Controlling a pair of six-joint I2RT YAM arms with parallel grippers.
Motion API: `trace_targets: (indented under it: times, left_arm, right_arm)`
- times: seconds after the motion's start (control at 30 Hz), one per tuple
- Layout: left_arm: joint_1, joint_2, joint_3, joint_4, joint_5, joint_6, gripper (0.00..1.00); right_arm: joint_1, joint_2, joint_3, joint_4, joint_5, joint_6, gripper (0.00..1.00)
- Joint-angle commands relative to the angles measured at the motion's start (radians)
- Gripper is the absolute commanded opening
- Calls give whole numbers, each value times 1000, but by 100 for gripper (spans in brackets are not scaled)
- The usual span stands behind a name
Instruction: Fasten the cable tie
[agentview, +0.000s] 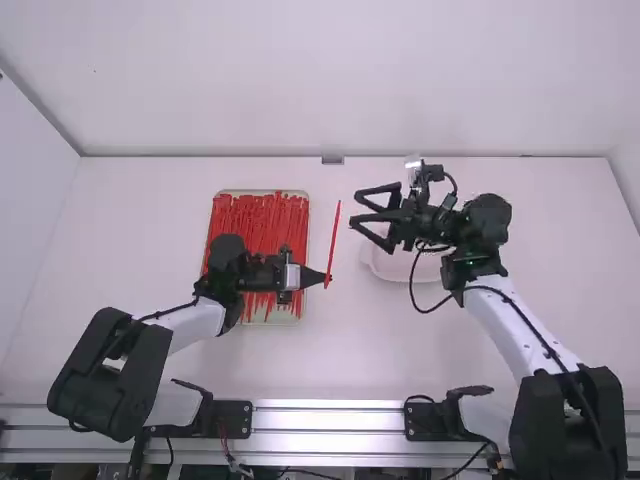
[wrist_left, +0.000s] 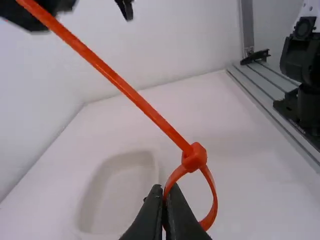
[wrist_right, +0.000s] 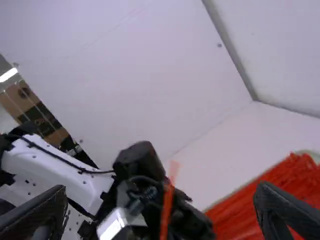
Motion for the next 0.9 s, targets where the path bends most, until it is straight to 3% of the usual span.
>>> trace_targets:
  times: [0.0,0.17,0.3,0.57,0.87]
  left_arm:
    - [0,-1,4,17,7,-22,2]
    - [2,-1,4,98,4,-95,2]
    - [0,-1,28,92,5,-121,3]
    - [-4,-1,82,29,6,-123,2]
    - [40,-2,115,29,13,-150,2]
  right_arm:
    - [-32,-15,27,-86,-29,-124,98]
    - [-56,-15,26,-371,-44,-329,98]
    - [5,-15,26,-483,-91,-483,98]
    - [156,-15,26,-496,-80,-668,98]
    - [151,-15,26,-453,-80,-651,98]
